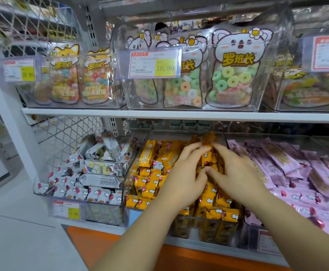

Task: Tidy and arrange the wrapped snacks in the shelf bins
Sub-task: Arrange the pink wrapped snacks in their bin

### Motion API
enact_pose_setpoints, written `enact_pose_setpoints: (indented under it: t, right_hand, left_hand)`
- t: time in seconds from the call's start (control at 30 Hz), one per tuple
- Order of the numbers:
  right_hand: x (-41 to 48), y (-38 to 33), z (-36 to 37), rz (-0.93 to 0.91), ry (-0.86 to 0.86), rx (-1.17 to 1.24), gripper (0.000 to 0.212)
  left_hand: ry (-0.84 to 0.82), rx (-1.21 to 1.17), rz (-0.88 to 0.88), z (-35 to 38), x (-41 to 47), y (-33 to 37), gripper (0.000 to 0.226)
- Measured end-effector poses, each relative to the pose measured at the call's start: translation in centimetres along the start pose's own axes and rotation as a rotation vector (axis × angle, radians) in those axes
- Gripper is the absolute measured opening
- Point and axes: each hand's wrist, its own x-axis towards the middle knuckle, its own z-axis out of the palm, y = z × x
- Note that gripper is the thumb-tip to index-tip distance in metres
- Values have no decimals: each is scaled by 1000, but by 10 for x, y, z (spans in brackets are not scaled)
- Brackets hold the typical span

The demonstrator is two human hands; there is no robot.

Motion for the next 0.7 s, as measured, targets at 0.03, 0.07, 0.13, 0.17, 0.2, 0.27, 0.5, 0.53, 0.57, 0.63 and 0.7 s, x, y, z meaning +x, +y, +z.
enact_pose_setpoints:
  t: [0.03, 0.07, 0.13, 0.17, 0.2, 0.27, 0.5, 0.53, 0.57, 0.63, 0.7]
  right_hand:
    - [2, 0, 1, -5, 2, -1, 62]
    - [4, 0, 2, -5, 0, 0, 63]
    - [7, 0, 4, -7, 8, -15, 65]
    - [8, 0, 5, -23, 23, -29, 63]
    - [9, 0, 7, -46, 46, -46, 60]
    - [11, -1, 11, -82, 67, -91, 50]
    - [15, 0, 17, -70, 51, -163, 48]
    - [14, -2, 17, -98, 94, -143, 45]
    - [13, -4, 16, -126, 125, -121, 41]
    - [12, -7, 15, -193, 81, -140, 36]
    - [12, -7, 18, -242, -29, -239, 38]
  left_hand:
    - [25, 4, -8, -3, -3, -3, 49]
    - [67, 11, -32, -7, -6, -7, 46]
    - [184, 60, -119, -19, -10, -20, 41]
    - [228, 119, -180, -26, -12, -28, 39]
    - [246, 187, -248, -33, -13, -36, 37]
    - [189, 320, -358, -41, -14, -47, 36]
    - [24, 369, -407, -36, -5, -48, 43]
    - [15, 317, -407, -34, -2, -50, 43]
    - [5, 263, -400, -33, 1, -52, 44]
    - [-35, 213, -381, -29, 7, -55, 47]
    - [-90, 244, -379, -26, 13, -61, 54]
